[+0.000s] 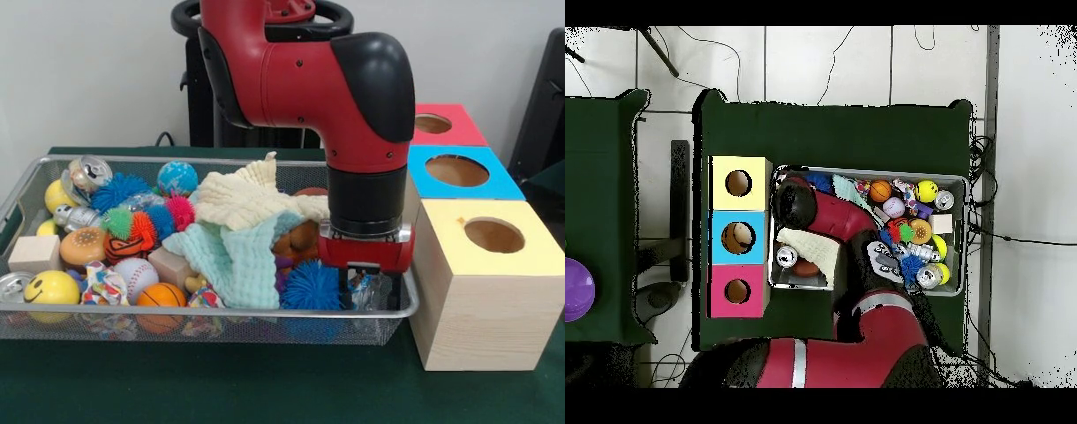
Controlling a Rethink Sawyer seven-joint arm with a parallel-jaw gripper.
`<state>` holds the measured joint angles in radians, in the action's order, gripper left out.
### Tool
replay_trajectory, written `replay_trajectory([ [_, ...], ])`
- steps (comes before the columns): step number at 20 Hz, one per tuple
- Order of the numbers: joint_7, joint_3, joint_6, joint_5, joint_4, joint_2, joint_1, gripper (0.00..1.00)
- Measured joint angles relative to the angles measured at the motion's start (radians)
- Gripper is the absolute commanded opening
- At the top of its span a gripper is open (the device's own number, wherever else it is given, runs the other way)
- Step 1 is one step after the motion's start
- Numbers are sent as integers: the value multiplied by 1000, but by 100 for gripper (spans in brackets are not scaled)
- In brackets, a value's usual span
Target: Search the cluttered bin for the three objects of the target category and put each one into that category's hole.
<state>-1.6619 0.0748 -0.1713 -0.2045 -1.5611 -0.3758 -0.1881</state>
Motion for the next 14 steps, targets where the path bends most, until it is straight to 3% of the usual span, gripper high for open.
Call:
replay_trajectory([
  [14,0,4,56,-31,-47,-17,2,100],
])
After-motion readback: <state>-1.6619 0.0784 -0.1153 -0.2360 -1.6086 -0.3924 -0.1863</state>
